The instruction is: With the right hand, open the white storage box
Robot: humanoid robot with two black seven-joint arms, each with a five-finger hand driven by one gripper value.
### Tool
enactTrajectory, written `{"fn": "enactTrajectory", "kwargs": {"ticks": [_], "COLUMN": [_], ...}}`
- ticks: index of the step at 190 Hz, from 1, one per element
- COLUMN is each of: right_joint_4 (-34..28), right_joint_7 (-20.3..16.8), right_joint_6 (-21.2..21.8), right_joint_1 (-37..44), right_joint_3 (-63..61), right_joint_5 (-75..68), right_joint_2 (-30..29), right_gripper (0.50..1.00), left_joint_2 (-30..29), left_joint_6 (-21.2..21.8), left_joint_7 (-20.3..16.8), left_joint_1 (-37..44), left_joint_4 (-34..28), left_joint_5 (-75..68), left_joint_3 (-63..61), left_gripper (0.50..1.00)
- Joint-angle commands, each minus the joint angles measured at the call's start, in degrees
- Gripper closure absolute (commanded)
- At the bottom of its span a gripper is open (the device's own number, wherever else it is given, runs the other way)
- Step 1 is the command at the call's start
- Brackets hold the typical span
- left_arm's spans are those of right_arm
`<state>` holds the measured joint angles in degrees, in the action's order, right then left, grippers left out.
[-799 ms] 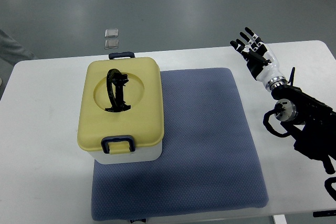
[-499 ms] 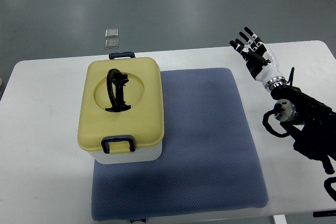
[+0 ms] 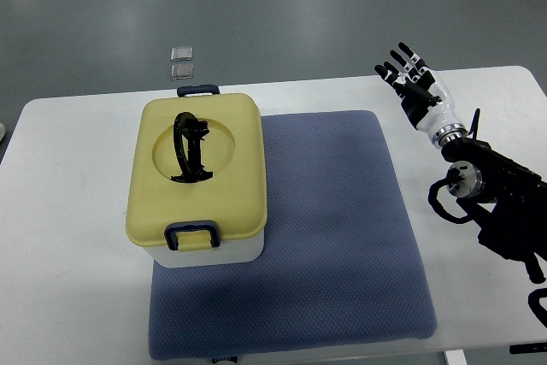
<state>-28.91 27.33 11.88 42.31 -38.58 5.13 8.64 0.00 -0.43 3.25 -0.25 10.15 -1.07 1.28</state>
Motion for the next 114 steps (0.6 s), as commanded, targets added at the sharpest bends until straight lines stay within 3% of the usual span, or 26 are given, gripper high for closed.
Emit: {"fn": "enactTrajectory", "kwargs": {"ticks": [1,90,114], "right_joint_4": [0.00,-0.79,-1.15], "right_joint_7": [0.01,0.01,-0.08], "right_joint_6": [-0.01,-0.28,0.25], "right_joint_1": [0.05,3.48,6.29], "right_joint_3": [0.00,1.23,1.93], "right_joint_5": [-0.03,1.28,7.61], "right_joint_2": [-0.02,0.59,0.85], "right_gripper": [0.572,0.572,0.572], "left_joint_2": [0.00,0.00,0.00], "left_joint_6": [-0.01,-0.01,-0.01], "left_joint_7": [0.00,0.00,0.00], "left_joint_1": [-0.01,-0.01,0.07], "left_joint_4": [-0.04,-0.04,-0.04], "left_joint_5": [0.01,0.01,0.01], "left_joint_3": [-0.05,-0.05,0.04], "left_gripper": [0.500,0.500,0.500]}}
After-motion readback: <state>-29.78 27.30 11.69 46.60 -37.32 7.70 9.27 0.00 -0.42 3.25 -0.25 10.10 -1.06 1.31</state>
